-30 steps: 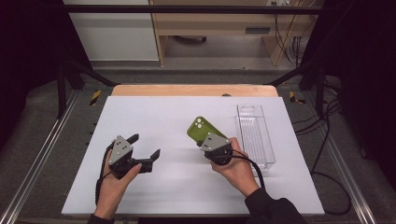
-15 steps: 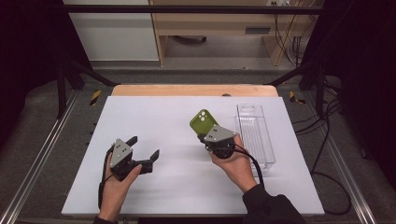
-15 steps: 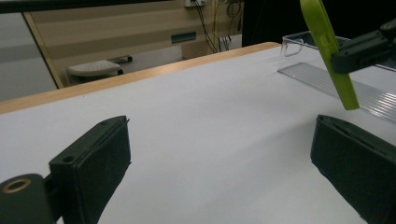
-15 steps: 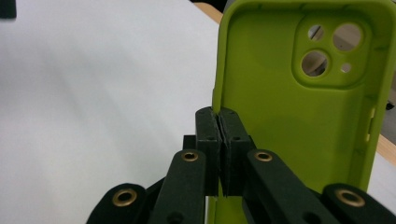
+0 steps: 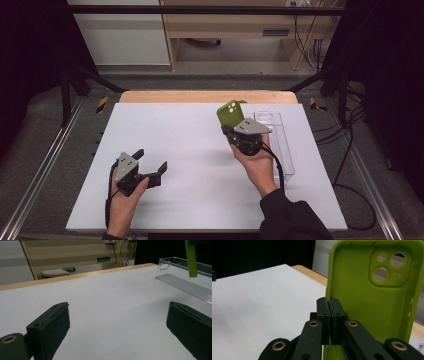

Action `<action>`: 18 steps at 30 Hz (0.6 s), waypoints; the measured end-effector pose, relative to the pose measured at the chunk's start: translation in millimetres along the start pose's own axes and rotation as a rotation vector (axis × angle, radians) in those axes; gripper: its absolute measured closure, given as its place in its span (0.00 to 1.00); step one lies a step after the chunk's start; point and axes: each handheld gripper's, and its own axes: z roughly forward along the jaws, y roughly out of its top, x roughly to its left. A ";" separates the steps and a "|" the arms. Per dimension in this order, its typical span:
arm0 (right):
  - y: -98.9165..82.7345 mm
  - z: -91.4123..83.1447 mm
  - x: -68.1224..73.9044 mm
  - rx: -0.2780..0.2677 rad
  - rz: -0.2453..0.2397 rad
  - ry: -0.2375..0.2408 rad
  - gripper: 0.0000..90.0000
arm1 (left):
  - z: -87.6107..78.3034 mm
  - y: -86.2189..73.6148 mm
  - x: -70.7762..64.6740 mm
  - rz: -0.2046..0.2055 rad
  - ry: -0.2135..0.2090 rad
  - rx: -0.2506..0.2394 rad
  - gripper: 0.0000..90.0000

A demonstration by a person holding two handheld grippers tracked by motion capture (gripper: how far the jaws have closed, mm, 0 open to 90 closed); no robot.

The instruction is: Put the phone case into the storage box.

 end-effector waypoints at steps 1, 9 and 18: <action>1.4 -1.1 -2.1 -0.008 0.011 -0.009 0.98 | 0.1 -0.5 0.3 -0.001 0.000 0.002 0.05; 9.9 -7.7 -18.6 -0.045 0.071 -0.069 0.98 | -1.7 -1.0 4.7 -0.017 0.013 -0.015 0.05; 15.8 -21.1 -32.3 -0.097 0.121 -0.135 0.98 | -4.6 -3.7 9.3 -0.028 0.020 -0.018 0.05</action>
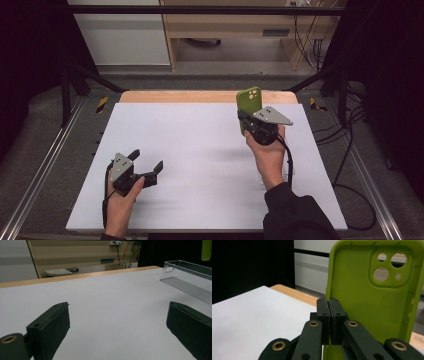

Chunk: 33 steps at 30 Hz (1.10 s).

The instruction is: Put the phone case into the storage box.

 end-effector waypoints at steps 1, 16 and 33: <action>0.6 -0.6 -0.5 -0.004 0.006 -0.003 0.98 | 0.1 0.0 0.1 -0.002 0.002 -0.001 0.05; -1.3 1.3 -22.7 -0.033 0.086 -0.083 0.98 | -2.8 -2.5 1.9 -0.014 0.017 -0.008 0.05; -13.1 13.8 -54.8 -0.023 0.163 -0.193 0.98 | -3.3 -2.9 1.6 -0.014 0.017 -0.024 0.05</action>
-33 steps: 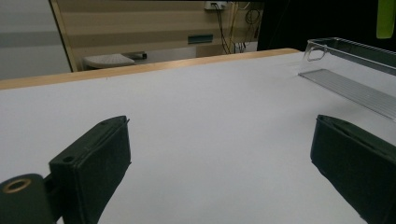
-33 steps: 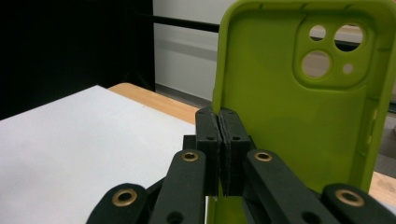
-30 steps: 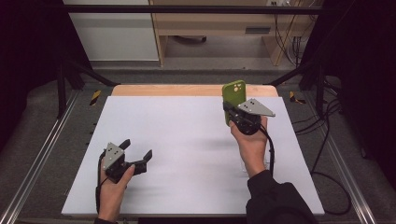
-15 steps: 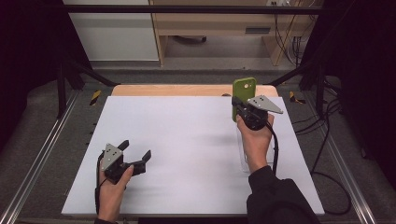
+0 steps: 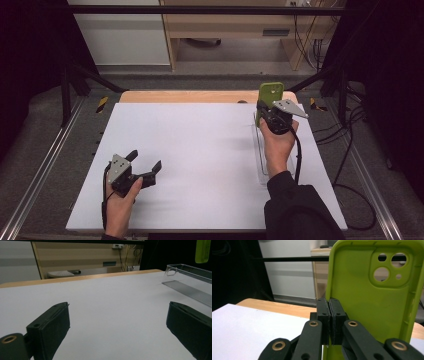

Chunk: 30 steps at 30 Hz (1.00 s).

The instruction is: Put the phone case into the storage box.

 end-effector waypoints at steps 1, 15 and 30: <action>-0.8 1.4 -1.8 0.003 0.002 -0.007 0.98 | 0.0 0.0 0.1 -0.001 0.000 -0.001 0.05; -13.8 17.8 -23.9 0.054 0.021 -0.072 0.98 | 1.3 -0.1 -2.3 0.013 -0.003 0.007 0.05; -36.4 56.2 -28.6 0.099 0.033 -0.130 0.98 | 3.4 -1.0 -3.3 0.016 -0.008 0.011 0.05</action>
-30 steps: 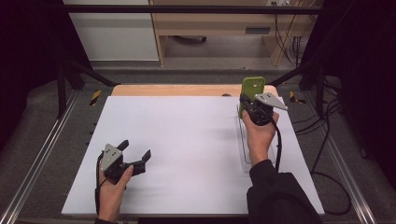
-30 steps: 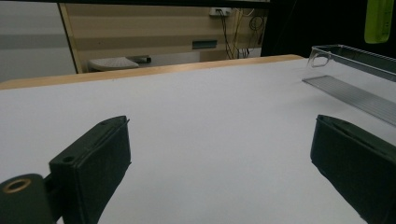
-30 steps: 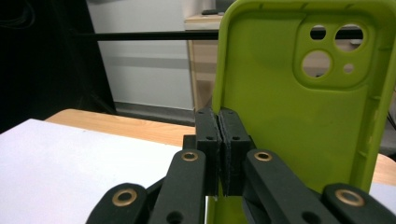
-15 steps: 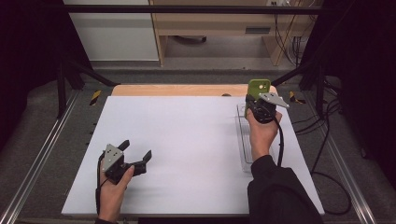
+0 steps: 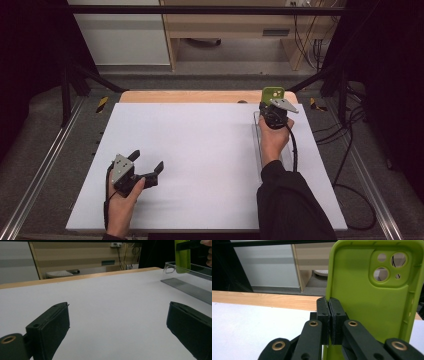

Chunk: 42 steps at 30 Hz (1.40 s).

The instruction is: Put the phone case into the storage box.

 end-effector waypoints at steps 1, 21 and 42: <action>-1.0 1.4 0.1 0.003 0.001 -0.001 0.98 | -0.2 0.0 0.8 -0.002 0.002 -0.001 0.05; -8.7 10.4 0.8 0.029 -0.009 -0.007 0.98 | 0.8 0.6 -0.5 -0.001 -0.002 -0.002 0.05; -14.1 16.1 -0.3 0.056 -0.006 -0.002 0.98 | 1.1 0.8 -0.1 -0.003 -0.006 0.001 0.05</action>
